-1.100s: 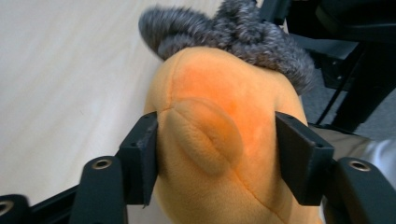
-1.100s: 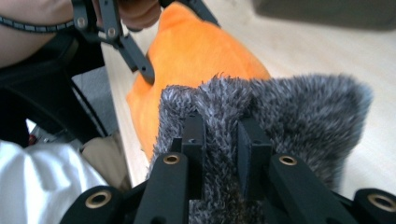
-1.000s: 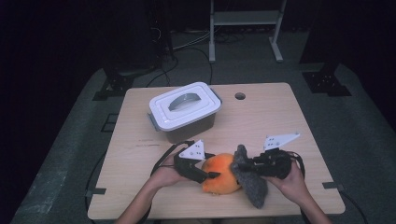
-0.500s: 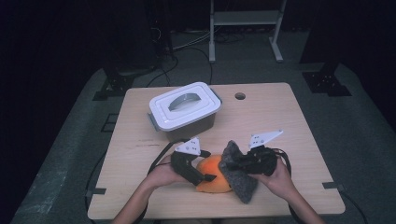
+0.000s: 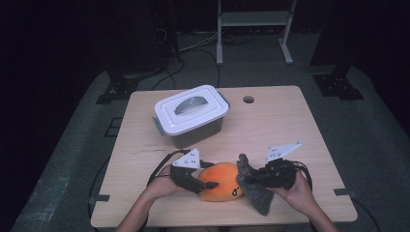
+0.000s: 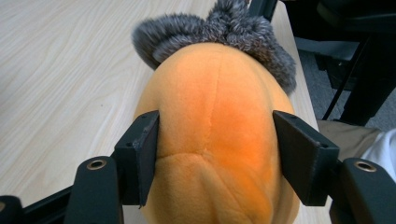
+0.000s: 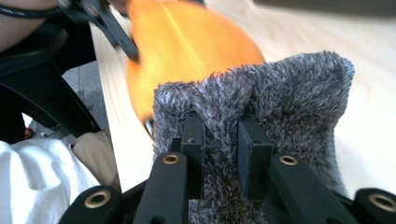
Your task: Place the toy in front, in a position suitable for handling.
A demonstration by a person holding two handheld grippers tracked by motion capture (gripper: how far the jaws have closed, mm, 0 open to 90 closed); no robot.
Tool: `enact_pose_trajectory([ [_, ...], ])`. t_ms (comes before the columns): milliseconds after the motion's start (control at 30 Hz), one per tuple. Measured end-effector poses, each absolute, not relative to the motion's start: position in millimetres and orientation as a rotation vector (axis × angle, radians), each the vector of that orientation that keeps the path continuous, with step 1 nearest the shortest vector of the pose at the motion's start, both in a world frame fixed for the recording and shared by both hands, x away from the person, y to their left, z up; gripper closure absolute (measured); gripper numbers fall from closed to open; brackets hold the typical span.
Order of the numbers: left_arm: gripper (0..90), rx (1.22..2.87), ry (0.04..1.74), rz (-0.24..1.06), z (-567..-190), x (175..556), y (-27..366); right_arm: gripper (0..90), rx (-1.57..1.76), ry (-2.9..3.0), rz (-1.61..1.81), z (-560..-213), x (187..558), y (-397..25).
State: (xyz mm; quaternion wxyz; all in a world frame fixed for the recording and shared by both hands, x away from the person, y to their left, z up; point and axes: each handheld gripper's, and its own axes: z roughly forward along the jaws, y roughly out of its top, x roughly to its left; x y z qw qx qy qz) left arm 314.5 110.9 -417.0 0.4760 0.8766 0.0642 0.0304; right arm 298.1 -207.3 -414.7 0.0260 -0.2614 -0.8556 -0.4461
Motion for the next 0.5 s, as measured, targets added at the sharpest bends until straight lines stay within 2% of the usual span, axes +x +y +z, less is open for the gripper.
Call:
enact_pose_trajectory([
  [133,33.4,2.140,0.161,0.072,-417.9,313.9,113.4,74.7,-0.855,-2.613,-1.346,-423.2,296.5,-216.7],
  [200,32.8,2.132,0.161,0.072,-418.8,313.2,113.1,74.7,-0.848,-2.621,-1.377,-415.9,294.9,-216.2],
  [400,31.6,2.122,0.165,0.070,-420.7,313.3,113.7,74.6,-0.742,-2.627,-1.472,-393.0,299.9,-195.0],
  [500,31.1,2.120,0.175,0.064,-422.5,313.9,116.3,74.0,-0.731,-2.622,-1.445,-401.2,302.9,-191.0],
])
